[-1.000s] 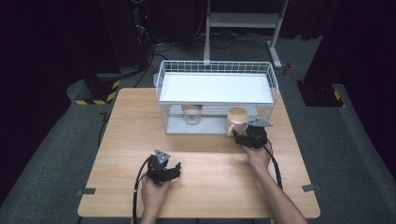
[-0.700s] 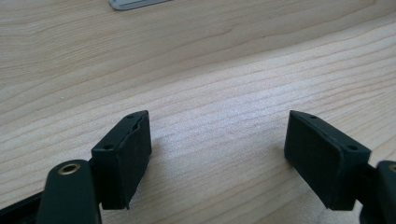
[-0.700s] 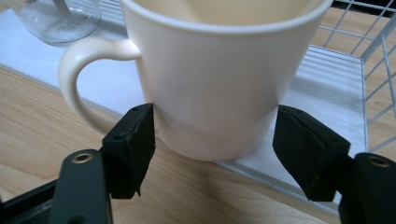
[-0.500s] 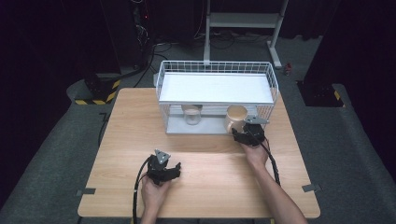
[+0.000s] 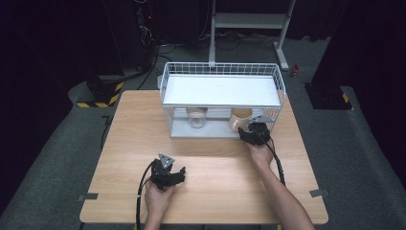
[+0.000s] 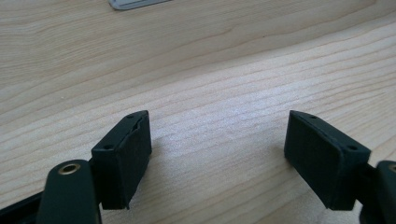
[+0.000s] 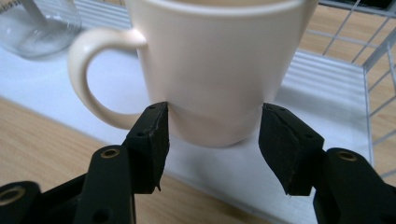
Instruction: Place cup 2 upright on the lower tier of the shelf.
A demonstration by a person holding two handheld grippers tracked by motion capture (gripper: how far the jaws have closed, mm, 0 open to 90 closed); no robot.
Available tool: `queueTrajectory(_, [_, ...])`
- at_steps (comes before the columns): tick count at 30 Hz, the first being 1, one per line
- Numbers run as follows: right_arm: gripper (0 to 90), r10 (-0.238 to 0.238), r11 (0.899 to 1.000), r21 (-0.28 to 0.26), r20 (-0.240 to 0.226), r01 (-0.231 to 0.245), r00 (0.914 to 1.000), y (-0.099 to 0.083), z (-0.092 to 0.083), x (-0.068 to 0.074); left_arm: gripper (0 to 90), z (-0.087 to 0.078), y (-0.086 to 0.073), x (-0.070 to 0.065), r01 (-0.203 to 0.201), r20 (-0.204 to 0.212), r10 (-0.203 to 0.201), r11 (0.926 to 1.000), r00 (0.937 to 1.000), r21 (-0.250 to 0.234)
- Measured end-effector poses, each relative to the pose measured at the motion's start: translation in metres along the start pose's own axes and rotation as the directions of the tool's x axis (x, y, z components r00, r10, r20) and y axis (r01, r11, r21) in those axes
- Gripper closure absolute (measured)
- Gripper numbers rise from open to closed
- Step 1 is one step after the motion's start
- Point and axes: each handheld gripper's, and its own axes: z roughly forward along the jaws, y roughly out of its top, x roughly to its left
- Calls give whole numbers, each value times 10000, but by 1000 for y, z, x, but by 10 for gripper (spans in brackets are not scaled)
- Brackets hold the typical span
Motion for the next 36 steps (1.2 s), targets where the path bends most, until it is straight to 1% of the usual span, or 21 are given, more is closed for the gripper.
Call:
queueTrajectory(1, [464,13,9999,-106,45,-13,10000,1,0,0,233,0,0,0,-6,8,6,10000,10000,9])
queueTrajectory(2, [461,6,10000,-99,63,-6,10000,2,0,0,233,0,0,0,-2,9,2,10000,10000,10])
queueTrajectory(3, [461,-22,10000,48,65,22,10000,3,1,0,233,0,0,0,-1,10,1,10000,10000,8])
queueTrajectory(5, [474,-94,9999,65,43,93,9999,4,3,-1,233,0,0,0,-3,8,3,10000,10000,12])
queueTrajectory(6, [484,50,9999,91,65,-50,10000,5,4,-1,233,0,0,0,-3,8,3,10000,10000,12])
queueTrajectory(7, [496,-49,10000,67,44,48,10000,6,5,-2,234,0,0,0,-3,0,3,10000,10000,6])
queueTrajectory(8, [503,15,9999,110,48,-15,10000,7,6,-2,233,0,0,0,-4,8,4,10000,10000,13])
queueTrajectory(11, [533,-8,9999,141,96,6,10000,8,8,-3,234,0,0,0,-4,7,4,10000,10000,13])
queueTrajectory(14, [546,25,9997,224,72,-27,10000,7,9,-5,233,0,0,0,-2,8,2,10000,10000,11])
queueTrajectory(15, [547,121,9995,291,99,-124,9999,6,9,-5,234,0,0,0,2,7,-2,10000,10000,9])
queueTrajectory(16, [546,75,9996,275,55,-77,10000,6,9,-7,233,0,0,0,-3,8,3,10000,10000,13])
queueTrajectory(18, [541,132,9997,205,-31,-132,9999,7,6,-7,233,0,0,0,1,9,-1,10000,10000,12])
queueTrajectory(20, [533,-158,9999,63,-69,159,9999,8,1,-7,233,0,0,0,-5,7,5,10000,10000,11])
queueTrajectory(22, [516,-7,10000,41,-118,8,9999,8,-5,-6,233,0,0,0,-5,5,5,10000,10000,12])
queueTrajectory(28, [454,18,10000,-94,-345,-22,9994,5,-17,-8,233,0,0,0,-3,9,3,10000,10000,11])
queueTrajectory(30, [443,21,9998,-173,-441,-29,9990,5,-21,-8,233,0,0,0,0,7,0,10000,10000,7])
queueTrajectory(32, [433,-80,9997,-245,-475,69,9988,4,-24,-9,233,0,0,0,-2,8,2,10000,10000,11])
queueTrajectory(36, [419,24,9994,-345,-598,-45,9982,3,-30,-9,233,0,0,0,-2,9,2,10000,10000,11])
